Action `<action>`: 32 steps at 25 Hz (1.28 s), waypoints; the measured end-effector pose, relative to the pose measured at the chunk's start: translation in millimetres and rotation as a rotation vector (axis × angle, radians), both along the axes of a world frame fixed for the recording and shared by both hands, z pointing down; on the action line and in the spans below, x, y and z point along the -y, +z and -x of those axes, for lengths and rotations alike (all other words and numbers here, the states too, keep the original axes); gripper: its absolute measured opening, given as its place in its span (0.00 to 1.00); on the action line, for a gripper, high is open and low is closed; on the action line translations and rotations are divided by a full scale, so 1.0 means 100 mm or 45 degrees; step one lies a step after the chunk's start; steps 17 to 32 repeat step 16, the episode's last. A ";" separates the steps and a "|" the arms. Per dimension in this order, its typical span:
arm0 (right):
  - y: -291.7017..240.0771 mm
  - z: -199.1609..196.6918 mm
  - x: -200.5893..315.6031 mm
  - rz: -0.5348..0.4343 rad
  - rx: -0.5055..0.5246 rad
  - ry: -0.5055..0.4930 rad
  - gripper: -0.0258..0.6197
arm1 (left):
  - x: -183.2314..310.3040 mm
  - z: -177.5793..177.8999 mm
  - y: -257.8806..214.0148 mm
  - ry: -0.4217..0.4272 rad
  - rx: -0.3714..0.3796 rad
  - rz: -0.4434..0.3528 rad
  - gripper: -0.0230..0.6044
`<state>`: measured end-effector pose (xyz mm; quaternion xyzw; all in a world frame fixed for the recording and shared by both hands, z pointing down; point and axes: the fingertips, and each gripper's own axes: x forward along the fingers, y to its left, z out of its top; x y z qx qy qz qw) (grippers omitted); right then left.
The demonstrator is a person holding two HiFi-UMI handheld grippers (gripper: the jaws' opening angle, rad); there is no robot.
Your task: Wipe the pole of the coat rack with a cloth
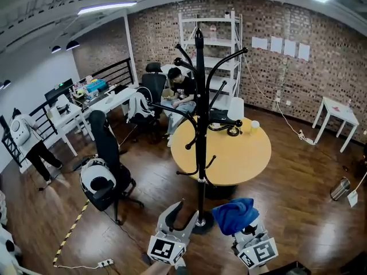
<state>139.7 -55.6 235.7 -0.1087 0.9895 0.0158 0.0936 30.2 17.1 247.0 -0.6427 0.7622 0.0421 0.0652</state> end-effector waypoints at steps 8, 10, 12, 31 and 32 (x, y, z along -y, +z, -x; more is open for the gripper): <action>0.15 -0.53 -0.10 -0.019 -0.035 0.065 0.20 | -0.20 -0.51 0.07 -0.058 0.028 0.021 0.26; 0.15 -0.67 -0.10 -0.025 -0.036 0.068 0.20 | -0.21 -0.65 0.07 -0.055 0.020 0.015 0.20; 0.16 -0.87 -0.11 -0.036 -0.037 0.085 0.20 | -0.21 -0.81 0.10 -0.053 0.017 0.023 0.14; 0.17 -1.26 -0.11 -0.030 -0.031 0.098 0.20 | -0.18 -1.16 0.19 -0.042 -0.008 0.054 0.14; 0.17 -1.26 -0.11 -0.030 -0.031 0.098 0.20 | -0.18 -1.16 0.19 -0.042 -0.008 0.054 0.14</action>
